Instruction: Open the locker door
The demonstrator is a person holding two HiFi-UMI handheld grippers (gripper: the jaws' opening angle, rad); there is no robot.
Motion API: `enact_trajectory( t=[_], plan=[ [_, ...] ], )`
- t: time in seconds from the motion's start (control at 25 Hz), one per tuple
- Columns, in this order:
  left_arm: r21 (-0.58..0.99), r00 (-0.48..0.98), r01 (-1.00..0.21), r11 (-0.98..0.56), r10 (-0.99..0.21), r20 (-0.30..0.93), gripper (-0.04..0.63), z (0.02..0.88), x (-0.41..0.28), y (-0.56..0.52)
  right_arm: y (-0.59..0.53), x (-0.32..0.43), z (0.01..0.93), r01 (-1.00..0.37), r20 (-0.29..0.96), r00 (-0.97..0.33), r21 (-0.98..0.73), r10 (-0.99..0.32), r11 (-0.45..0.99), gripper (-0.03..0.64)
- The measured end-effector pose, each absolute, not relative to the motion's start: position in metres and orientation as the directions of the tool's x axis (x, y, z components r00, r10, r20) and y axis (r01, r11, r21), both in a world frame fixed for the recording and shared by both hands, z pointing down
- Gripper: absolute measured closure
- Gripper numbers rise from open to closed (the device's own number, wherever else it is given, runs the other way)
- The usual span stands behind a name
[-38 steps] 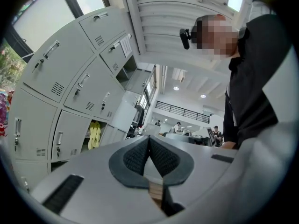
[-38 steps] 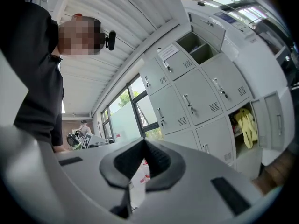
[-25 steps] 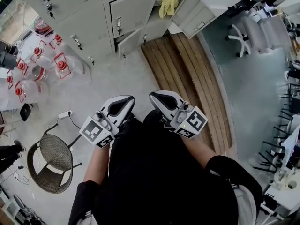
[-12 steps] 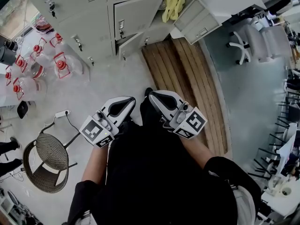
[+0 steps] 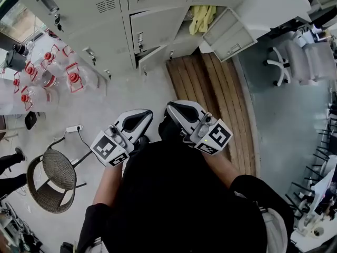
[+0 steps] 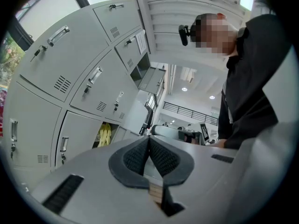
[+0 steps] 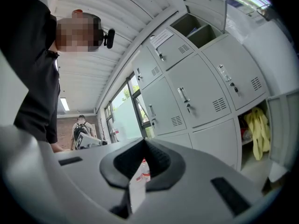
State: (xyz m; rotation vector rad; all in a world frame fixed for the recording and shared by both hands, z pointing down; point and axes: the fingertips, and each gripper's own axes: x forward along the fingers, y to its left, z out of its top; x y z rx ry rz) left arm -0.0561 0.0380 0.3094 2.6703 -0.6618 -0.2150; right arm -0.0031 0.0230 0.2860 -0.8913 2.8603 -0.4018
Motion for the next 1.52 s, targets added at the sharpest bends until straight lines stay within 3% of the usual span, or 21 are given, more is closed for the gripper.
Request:
enact_trajectory(
  t=[0.8,1.16,1.52],
  plan=[
    [0.382,0.761,-0.598,-0.705,-0.649,-0.008,0.584,0.301,0.019,-0.084,-0.102,0.094,0.305,-0.416,-0.012,-0.897,-0.315,-0.442,0.853,0.606],
    [0.426,0.708,-0.649,-0.630,-0.706,0.035,0.584,0.328,-0.017,-0.103,-0.145,0.054,0.329,-0.382,-0.005,-0.913,-0.339,-0.408,0.860,0.606],
    [0.416,0.744,-0.632,-0.654,-0.661,0.092,0.584,0.379,-0.078,-0.147,-0.213,-0.009,0.377,-0.481,0.075,-0.873,-0.297,-0.482,0.825,0.606]
  ],
)
